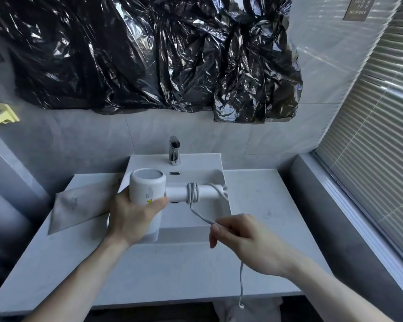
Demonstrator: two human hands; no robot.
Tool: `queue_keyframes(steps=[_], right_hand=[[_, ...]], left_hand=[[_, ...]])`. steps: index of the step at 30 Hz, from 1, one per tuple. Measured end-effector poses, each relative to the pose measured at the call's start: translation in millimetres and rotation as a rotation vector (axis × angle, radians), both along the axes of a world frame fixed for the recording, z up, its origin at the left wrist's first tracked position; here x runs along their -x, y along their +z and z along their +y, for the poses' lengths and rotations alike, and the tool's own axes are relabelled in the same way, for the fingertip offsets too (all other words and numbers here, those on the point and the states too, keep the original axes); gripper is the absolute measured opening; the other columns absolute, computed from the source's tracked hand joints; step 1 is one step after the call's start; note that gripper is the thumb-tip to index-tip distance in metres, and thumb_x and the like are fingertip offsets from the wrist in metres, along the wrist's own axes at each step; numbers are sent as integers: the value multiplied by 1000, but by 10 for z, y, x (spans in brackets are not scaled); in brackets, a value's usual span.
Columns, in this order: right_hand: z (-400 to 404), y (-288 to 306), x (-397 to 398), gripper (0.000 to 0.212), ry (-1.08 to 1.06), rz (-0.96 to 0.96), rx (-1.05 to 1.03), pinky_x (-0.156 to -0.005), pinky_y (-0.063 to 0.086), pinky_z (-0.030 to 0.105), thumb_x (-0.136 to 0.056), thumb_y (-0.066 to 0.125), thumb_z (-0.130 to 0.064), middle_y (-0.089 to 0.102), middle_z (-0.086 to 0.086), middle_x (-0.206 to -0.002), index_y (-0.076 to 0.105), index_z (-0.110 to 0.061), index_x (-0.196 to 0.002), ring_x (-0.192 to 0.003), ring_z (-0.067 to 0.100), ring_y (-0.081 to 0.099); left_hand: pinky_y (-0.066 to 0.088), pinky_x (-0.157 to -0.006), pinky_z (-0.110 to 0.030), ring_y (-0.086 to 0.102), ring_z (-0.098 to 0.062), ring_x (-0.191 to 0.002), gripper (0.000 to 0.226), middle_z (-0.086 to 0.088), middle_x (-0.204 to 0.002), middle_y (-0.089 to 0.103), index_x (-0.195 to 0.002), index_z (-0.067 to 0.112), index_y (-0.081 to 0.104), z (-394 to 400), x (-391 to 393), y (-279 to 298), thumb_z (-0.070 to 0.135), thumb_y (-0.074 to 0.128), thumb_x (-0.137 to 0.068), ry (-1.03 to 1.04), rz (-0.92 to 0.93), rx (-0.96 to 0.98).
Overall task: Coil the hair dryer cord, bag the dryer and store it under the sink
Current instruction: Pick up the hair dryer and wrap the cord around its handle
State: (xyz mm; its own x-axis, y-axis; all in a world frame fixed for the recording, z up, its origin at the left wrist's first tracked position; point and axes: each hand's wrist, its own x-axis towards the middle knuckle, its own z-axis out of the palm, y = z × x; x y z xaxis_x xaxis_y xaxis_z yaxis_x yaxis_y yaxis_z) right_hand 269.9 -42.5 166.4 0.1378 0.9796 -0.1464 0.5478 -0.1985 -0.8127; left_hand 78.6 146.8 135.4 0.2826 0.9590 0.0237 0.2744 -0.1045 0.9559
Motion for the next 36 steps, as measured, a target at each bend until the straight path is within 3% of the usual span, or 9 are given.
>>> queue_keyframes(steps=[2,4,10,20,23,28,32,33,36], right_hand=[[1,153,-42,37,10,-40,-40,-49,27,23,-109,53,-39,32,-7,-59,71,-17,-86,-52,9,31],[52,259,-110,38,-5,-61,-86,-48,27,22,-108,56,-40,34,-7,-56,71,-15,-84,-51,9,31],[272,342,-351,42,-86,-106,-195,-48,27,22,-107,57,-44,35,-6,-57,68,-19,-74,-50,9,31],[540,102,-615,43,-195,39,-242,-44,21,19,-106,59,-43,31,4,-64,71,-10,-81,-47,8,23],[572,3,-642,43,-191,86,-239,-48,23,21,-106,59,-44,33,-3,-61,71,-15,-77,-53,12,26],[602,-121,-617,42,-173,189,-176,-53,28,31,-104,61,-47,39,10,-69,70,-20,-73,-57,18,34],[613,-449,-556,34,-219,357,-106,-57,41,20,-98,73,-45,58,-14,-61,69,-19,-77,-58,8,53],[601,-541,-537,28,-258,335,-85,-57,40,19,-94,77,-41,56,-17,-58,68,-26,-73,-57,8,52],[465,-647,-361,43,-253,346,-72,-47,25,21,-109,53,-27,39,-14,-53,64,-28,-68,-48,8,30]], left_hand=[[52,-59,-29,70,-13,-65,22,22,-67,76,-75,43,76,-31,-2,-32,40,91,-59,-54,88,-92],[49,-58,-26,62,-12,-61,37,26,-67,72,-75,56,72,-77,12,-60,27,93,-68,-147,148,-176],[52,-54,-32,61,-19,-60,36,-2,-74,74,-83,28,69,-152,104,-97,46,85,-56,-321,133,-140],[46,-61,-23,59,-11,-63,13,8,-66,68,-68,28,71,-248,153,225,32,83,-69,-572,-90,-84],[46,-63,-27,57,-15,-66,14,7,-68,65,-68,28,70,-247,158,270,36,82,-67,-559,-157,-55],[53,-67,-27,67,-22,-73,22,-11,-75,71,-79,19,78,-278,128,295,33,82,-62,-519,-290,59],[57,-67,-34,74,-26,-76,32,-13,-79,77,-78,16,80,-272,67,247,36,82,-53,-381,-325,125],[57,-65,-35,74,-28,-75,34,-15,-79,77,-76,15,79,-268,53,239,37,83,-51,-343,-333,148],[57,-61,-36,75,-29,-72,36,-18,-79,74,-77,17,76,-245,33,222,37,82,-48,-235,-395,260]])
